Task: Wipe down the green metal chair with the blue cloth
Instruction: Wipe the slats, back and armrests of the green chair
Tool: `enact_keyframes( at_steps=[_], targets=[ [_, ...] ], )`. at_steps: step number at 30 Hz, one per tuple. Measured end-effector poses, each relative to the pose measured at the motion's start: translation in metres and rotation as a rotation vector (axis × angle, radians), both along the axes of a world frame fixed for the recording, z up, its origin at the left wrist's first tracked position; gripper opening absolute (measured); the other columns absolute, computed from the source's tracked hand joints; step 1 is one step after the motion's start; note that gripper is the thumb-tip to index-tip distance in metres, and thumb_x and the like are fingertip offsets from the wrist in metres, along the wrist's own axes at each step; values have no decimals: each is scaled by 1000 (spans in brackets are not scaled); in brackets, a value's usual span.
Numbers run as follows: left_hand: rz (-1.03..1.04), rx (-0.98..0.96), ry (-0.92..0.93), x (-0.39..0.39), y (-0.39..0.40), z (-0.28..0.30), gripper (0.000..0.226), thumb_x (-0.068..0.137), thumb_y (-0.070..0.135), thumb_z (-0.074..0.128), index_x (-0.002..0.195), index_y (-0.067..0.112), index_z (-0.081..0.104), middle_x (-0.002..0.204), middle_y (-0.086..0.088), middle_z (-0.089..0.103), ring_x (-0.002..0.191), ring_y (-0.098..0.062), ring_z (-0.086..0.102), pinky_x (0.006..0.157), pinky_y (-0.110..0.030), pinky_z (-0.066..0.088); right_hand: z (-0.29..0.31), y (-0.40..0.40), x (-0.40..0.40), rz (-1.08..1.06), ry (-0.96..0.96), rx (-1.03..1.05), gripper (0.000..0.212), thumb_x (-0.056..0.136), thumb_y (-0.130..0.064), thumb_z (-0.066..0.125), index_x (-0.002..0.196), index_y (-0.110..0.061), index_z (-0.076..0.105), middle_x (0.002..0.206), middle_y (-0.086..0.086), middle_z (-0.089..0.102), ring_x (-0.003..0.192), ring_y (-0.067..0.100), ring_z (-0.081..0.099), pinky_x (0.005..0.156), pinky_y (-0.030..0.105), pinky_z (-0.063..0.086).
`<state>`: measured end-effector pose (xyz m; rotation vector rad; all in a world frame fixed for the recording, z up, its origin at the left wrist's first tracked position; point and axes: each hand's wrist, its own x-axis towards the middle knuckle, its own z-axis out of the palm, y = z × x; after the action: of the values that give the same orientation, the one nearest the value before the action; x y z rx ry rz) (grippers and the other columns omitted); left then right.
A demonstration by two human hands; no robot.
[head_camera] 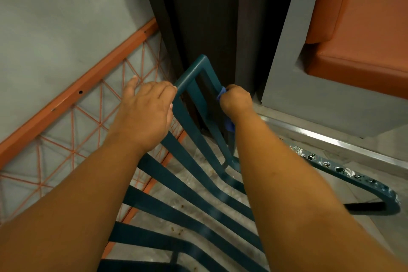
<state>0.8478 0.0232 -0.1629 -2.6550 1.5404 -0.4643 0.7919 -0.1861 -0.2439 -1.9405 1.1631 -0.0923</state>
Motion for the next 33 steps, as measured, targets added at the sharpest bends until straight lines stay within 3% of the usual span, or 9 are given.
enact_keyframes(
  at_steps=[3, 6, 8, 12, 17, 21, 25, 28, 33],
  targets=[
    [-2, -14, -6, 0, 0, 1, 33, 90, 19, 44, 121, 12, 54, 120, -5, 59, 112, -28, 54, 110, -51, 17, 4, 36, 4, -212, -403, -17, 43, 92, -15, 47, 131, -30, 51, 126, 6, 58, 111, 22, 56, 96, 39, 47],
    [2, -10, -5, 0, 0, 0, 33, 91, 20, 42, 122, 12, 53, 121, -5, 59, 112, -27, 54, 110, -51, 18, 11, 80, 7, -280, -753, -62, 59, 88, 6, 45, 141, -19, 46, 147, 6, 44, 138, 20, 35, 116, 33, 27],
    [0, -9, -10, 0, 0, 0, 36, 92, 23, 35, 122, 13, 52, 121, -4, 60, 112, -26, 55, 110, -51, 19, 6, 98, 8, -221, -827, -161, 61, 85, 11, 45, 141, -13, 45, 151, 9, 37, 145, 22, 23, 120, 35, 17],
    [-3, -18, -7, 0, 0, 0, 33, 91, 20, 44, 122, 12, 53, 120, -5, 60, 112, -27, 55, 110, -52, 20, -3, 96, 2, -207, -901, -311, 59, 81, 12, 46, 136, -9, 51, 146, 14, 44, 141, 20, 29, 118, 36, 24],
    [1, 1, -22, -1, 0, 1, 32, 89, 18, 48, 120, 11, 54, 118, -6, 60, 110, -28, 55, 108, -49, 18, -37, 130, -14, -32, -748, -344, 57, 81, 12, 48, 133, -8, 54, 148, 15, 40, 142, 24, 24, 117, 17, 8],
    [1, 0, -22, 0, 0, 3, 32, 90, 18, 46, 120, 11, 54, 119, -5, 60, 110, -28, 55, 108, -50, 18, -58, 124, -35, -188, -462, -38, 51, 88, 10, 47, 133, -13, 56, 148, 8, 43, 139, 23, 36, 112, 20, 22],
    [-4, -7, -27, 1, 0, 1, 33, 91, 20, 40, 120, 12, 53, 119, -5, 60, 110, -28, 55, 108, -50, 18, -17, 133, -30, -299, -712, -19, 50, 87, 11, 48, 131, -13, 57, 142, 6, 49, 134, 13, 40, 107, 8, 25],
    [-4, -9, -26, 2, 0, 1, 40, 88, 26, 33, 120, 12, 54, 117, -5, 61, 109, -27, 55, 108, -50, 20, -7, 166, -20, -29, -861, -201, 62, 80, 16, 48, 136, -10, 51, 147, 11, 44, 142, 18, 30, 117, 17, 14],
    [-11, -14, -25, -1, 0, 1, 32, 91, 19, 43, 121, 11, 54, 119, -5, 60, 110, -28, 55, 109, -50, 20, -40, 155, -42, -102, -595, -43, 61, 85, 14, 45, 139, -16, 48, 146, 6, 45, 139, 18, 36, 117, 26, 22]
  ],
)
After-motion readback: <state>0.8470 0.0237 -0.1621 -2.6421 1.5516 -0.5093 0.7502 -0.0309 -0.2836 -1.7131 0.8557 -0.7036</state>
